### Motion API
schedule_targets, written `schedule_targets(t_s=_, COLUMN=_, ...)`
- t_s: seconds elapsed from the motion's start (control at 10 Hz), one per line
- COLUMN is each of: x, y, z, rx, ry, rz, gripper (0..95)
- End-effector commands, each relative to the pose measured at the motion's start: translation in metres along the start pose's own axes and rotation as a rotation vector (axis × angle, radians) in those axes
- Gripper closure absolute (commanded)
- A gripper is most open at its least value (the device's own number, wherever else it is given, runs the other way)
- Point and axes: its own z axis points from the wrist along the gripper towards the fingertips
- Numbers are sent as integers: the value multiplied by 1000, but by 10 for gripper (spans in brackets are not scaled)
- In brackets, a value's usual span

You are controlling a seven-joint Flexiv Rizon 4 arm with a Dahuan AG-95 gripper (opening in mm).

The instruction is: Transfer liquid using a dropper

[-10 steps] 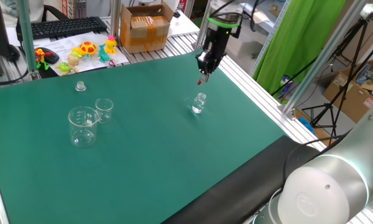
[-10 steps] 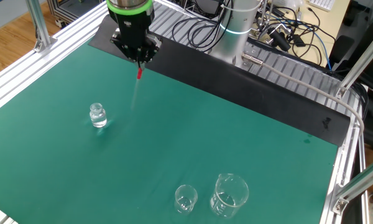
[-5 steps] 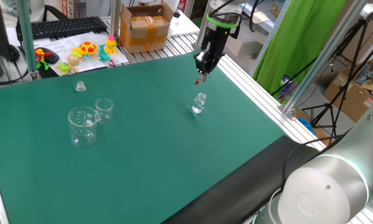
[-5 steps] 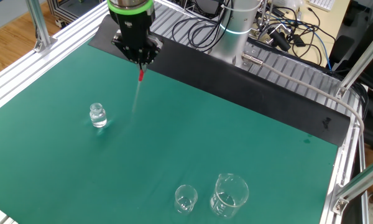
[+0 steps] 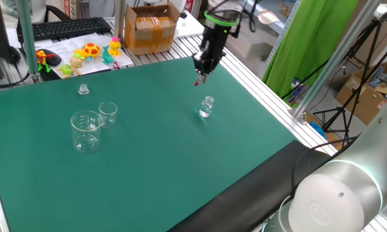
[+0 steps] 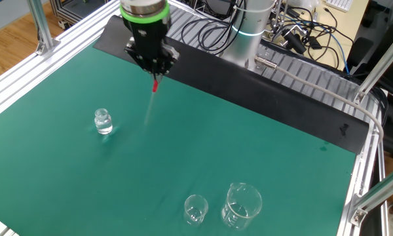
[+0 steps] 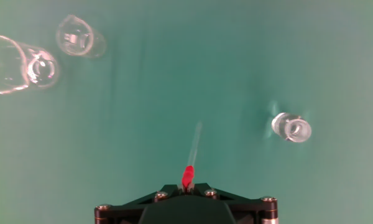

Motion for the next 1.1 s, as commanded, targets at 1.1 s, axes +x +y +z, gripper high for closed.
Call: schedule_targets(t_s=1.1, x=-11, y=97, z=-4, rx=70, ry=8, rz=144, gripper=950)
